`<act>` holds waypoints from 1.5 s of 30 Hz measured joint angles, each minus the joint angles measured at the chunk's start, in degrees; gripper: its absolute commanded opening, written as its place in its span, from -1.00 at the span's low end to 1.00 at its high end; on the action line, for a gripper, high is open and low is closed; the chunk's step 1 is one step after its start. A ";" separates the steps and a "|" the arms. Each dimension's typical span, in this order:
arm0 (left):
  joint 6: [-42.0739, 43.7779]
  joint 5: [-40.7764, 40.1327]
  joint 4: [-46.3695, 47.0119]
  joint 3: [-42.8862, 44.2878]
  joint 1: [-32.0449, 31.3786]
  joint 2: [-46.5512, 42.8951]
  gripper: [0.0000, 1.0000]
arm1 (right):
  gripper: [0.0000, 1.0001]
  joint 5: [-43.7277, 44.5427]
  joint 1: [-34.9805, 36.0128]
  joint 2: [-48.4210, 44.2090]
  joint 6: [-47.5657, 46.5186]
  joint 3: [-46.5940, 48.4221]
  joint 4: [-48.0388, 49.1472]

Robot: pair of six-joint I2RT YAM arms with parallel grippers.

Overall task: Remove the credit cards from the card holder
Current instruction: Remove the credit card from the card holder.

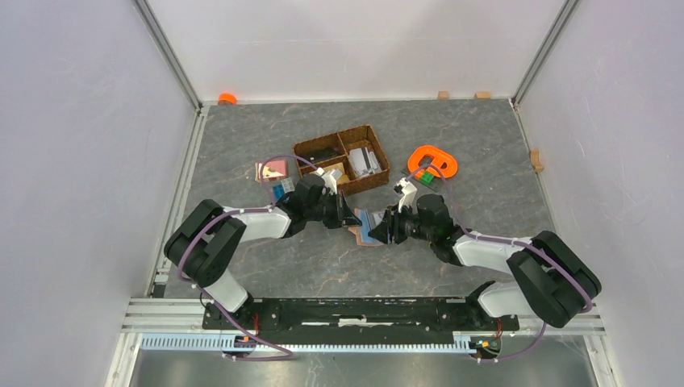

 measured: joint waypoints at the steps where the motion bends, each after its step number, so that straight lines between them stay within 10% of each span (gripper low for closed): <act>1: 0.00 0.00 0.00 0.00 0.00 0.00 -0.89 | -0.08 0.04 0.00 0.04 -0.04 0.00 -0.04; 11: 0.00 -0.04 -0.04 0.00 0.00 0.00 -0.87 | 0.27 5.07 0.02 0.00 -1.09 1.22 -4.50; 24: 0.04 0.50 1.07 -0.20 0.00 -0.04 0.06 | 0.25 8.35 0.00 -0.50 -2.19 1.53 -7.45; 45: -0.33 2.05 4.26 0.02 0.00 4.44 -0.76 | 0.14 9.03 0.00 0.39 -2.82 1.53 -7.82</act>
